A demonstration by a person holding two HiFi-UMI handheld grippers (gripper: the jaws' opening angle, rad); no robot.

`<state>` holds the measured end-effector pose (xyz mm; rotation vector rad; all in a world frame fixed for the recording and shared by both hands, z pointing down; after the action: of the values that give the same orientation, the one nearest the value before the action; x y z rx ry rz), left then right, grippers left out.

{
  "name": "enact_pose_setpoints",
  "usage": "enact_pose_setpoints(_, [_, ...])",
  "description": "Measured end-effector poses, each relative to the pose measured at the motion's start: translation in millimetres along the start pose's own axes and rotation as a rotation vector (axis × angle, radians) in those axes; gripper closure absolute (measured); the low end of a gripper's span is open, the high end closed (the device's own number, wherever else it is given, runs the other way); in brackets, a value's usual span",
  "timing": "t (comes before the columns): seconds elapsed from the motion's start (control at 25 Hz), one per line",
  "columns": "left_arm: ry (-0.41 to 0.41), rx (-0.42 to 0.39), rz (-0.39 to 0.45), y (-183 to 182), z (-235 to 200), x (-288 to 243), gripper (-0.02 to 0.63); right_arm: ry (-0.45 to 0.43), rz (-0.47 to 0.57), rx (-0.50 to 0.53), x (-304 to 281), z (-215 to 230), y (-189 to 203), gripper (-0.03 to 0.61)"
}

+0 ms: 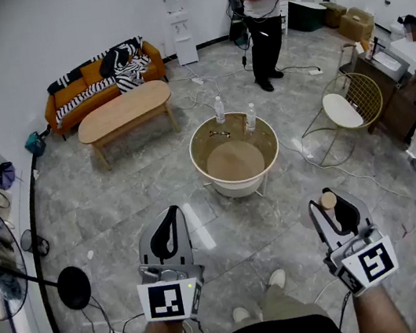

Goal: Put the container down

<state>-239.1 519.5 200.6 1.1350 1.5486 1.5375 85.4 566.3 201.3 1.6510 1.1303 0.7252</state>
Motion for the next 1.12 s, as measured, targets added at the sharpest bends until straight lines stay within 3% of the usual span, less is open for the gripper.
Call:
enact_pose_setpoints(0.6, [-0.002, -0.012, -0.027, 22.6, 17.4, -51.2, 0.598, -0.032, 0.035, -0.015, -35.0, 31.5, 26.1, 0.425])
enact_pose_setpoints(0.76, [-0.037, 0.006, 0.02, 18.4, 16.4, -72.9, 0.598, -0.06, 0.032, -0.014, -51.9, 32.3, 32.4, 0.425])
enact_pose_setpoints(0.92, [0.008, -0.023, 0.065, 16.9, 32.3, -88.4, 0.599, -0.083, 0.029, -0.04, -63.2, 34.6, 37.9, 0.425])
enact_pose_setpoints(1.12, [0.019, -0.007, 0.008, 34.0, 30.5, -91.9, 0.598, -0.088, 0.049, -0.046, -71.2, 44.2, 36.9, 0.425])
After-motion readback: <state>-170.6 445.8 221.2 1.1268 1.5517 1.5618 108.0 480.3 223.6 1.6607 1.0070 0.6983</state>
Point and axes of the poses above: the fingertips, and each gripper's own axes: x backward along the fingers, z to its right, y out of its underside, the point moved 9 cm from there along x, backward along the fingers, and after that the axes turned 14 degrees about x, right-handed, at the moved point
